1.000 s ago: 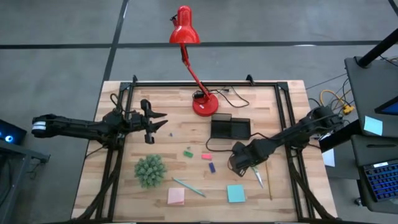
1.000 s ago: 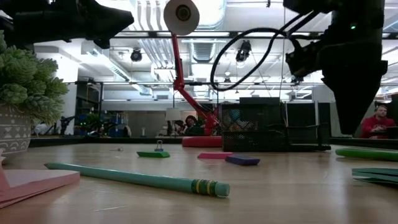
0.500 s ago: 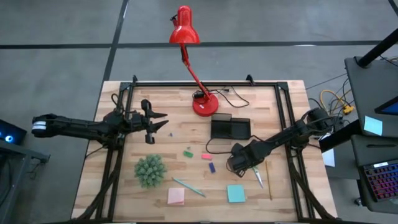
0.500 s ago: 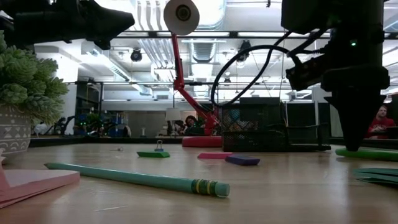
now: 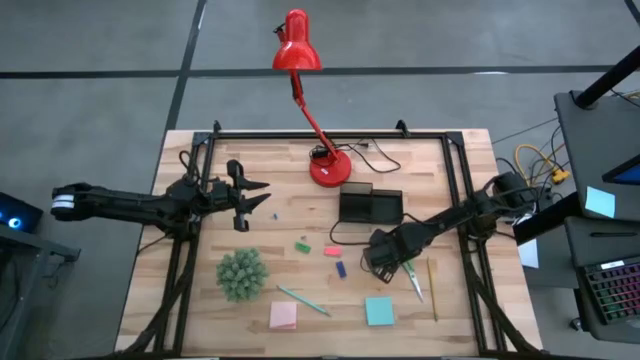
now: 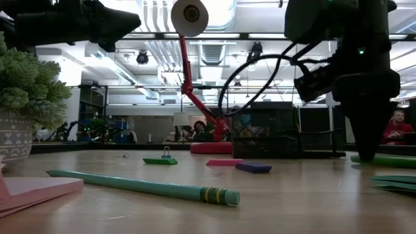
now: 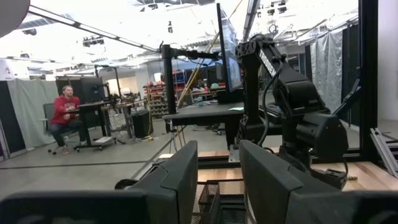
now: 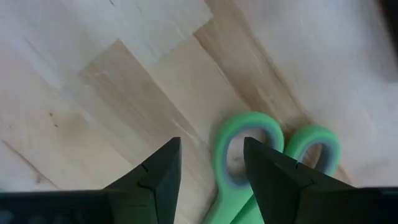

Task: Pick and place office supplies into organizer
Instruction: Put the scissors into the left compartment of the desk organizer

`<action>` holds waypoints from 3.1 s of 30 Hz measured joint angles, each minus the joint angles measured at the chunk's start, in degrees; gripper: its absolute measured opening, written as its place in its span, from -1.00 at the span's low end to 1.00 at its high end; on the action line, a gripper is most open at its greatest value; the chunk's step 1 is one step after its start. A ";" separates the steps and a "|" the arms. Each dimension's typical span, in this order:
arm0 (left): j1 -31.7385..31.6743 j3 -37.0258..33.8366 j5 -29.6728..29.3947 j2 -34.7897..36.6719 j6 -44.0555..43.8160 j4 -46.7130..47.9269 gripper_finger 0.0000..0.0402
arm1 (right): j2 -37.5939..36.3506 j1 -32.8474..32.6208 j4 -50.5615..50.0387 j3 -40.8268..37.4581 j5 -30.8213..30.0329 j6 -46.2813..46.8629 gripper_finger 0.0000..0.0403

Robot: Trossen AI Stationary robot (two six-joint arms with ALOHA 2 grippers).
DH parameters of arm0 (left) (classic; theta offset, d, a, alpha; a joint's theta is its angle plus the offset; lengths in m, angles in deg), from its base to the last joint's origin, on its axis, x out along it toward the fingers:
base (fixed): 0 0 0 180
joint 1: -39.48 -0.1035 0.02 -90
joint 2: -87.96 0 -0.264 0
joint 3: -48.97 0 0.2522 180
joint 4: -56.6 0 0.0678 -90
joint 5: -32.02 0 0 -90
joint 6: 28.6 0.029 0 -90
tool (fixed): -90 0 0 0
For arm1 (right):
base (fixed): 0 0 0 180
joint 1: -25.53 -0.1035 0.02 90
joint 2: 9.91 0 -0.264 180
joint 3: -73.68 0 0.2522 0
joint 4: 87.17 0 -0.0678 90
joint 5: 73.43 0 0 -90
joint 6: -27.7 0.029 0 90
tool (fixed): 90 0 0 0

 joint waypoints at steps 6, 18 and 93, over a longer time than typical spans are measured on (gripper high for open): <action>0.01 0.00 0.00 -0.03 0.02 -0.04 -0.47 | -0.08 1.22 2.33 -2.25 2.65 -1.59 -0.19; 0.01 0.00 -0.01 0.08 0.02 -0.02 -0.47 | -0.17 1.94 3.16 -2.76 3.97 -3.08 -0.24; 0.01 0.01 0.00 1.07 0.07 -0.07 -0.47 | -8.21 2.59 3.31 1.42 1.22 -7.96 -0.94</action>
